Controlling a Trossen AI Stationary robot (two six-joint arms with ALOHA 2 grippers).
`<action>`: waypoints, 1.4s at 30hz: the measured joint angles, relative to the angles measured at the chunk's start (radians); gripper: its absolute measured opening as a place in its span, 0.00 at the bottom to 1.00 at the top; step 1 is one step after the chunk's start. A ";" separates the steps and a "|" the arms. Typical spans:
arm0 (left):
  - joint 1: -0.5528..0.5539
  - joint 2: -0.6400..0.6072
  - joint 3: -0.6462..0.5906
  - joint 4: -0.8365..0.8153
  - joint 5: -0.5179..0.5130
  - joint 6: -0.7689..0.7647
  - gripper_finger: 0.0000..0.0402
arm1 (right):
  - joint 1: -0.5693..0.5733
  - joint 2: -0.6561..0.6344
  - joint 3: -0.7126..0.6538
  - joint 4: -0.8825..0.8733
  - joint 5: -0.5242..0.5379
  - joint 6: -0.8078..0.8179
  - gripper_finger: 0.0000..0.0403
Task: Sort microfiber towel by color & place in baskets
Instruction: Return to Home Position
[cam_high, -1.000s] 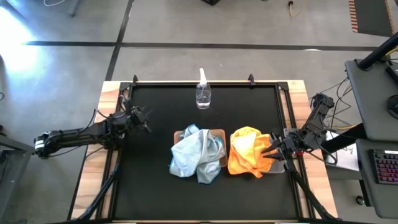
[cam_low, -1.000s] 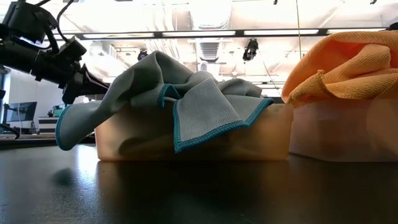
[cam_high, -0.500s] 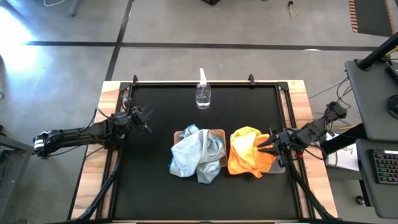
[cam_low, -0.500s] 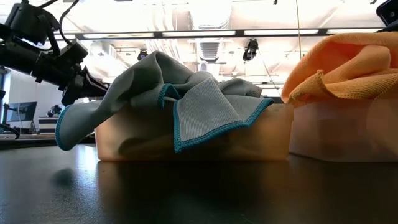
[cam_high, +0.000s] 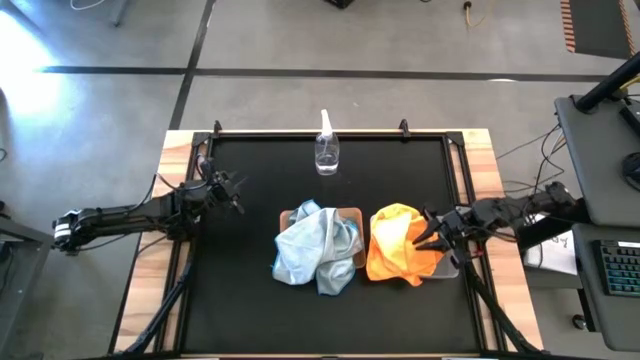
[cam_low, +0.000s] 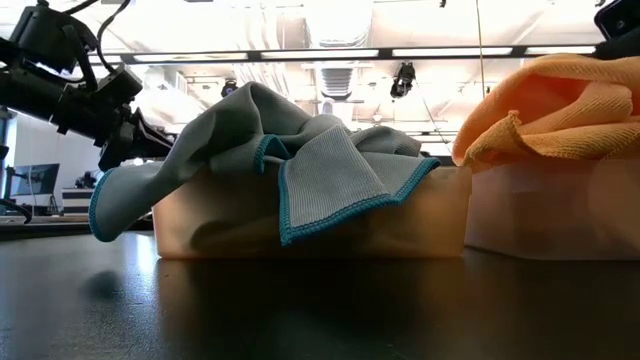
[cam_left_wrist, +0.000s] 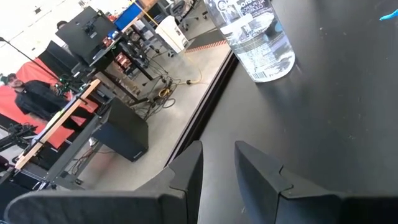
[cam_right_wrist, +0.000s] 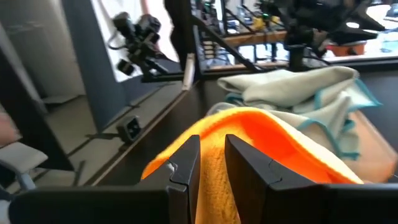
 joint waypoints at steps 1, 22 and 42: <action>0.000 0.000 0.000 0.000 0.000 0.000 0.19 | -0.016 0.005 -0.004 0.017 -0.032 0.000 0.17; 0.000 0.000 0.000 0.000 0.000 0.000 0.19 | -0.108 0.170 -0.046 0.173 -0.416 -0.001 0.17; 0.000 0.000 0.000 0.000 0.000 0.000 0.19 | -0.107 0.169 -0.046 0.185 -0.413 -0.001 0.17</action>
